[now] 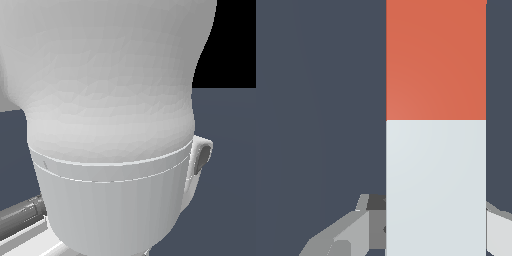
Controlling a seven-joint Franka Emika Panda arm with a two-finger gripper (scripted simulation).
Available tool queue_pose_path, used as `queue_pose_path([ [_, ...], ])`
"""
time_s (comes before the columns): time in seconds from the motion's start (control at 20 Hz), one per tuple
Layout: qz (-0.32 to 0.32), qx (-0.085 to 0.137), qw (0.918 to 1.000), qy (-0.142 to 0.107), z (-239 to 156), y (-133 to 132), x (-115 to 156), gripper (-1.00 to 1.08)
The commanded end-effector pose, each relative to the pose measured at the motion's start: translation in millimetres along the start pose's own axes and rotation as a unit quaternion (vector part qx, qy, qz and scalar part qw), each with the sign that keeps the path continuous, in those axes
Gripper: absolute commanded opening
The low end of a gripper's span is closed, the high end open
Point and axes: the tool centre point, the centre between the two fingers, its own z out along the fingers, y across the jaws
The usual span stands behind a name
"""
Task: Insert the peg into the horizontal hole in a box.
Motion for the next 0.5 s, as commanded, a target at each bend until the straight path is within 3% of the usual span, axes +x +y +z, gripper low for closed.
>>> queue_pose_path([
  [0.0, 0.003, 0.000, 1.0000, 0.000, -0.7, 1.0, 2.2, -1.00],
  [0.45, 0.044, 0.000, 0.9990, 0.000, -8.0, 6.4, 26.3, -1.00],
])
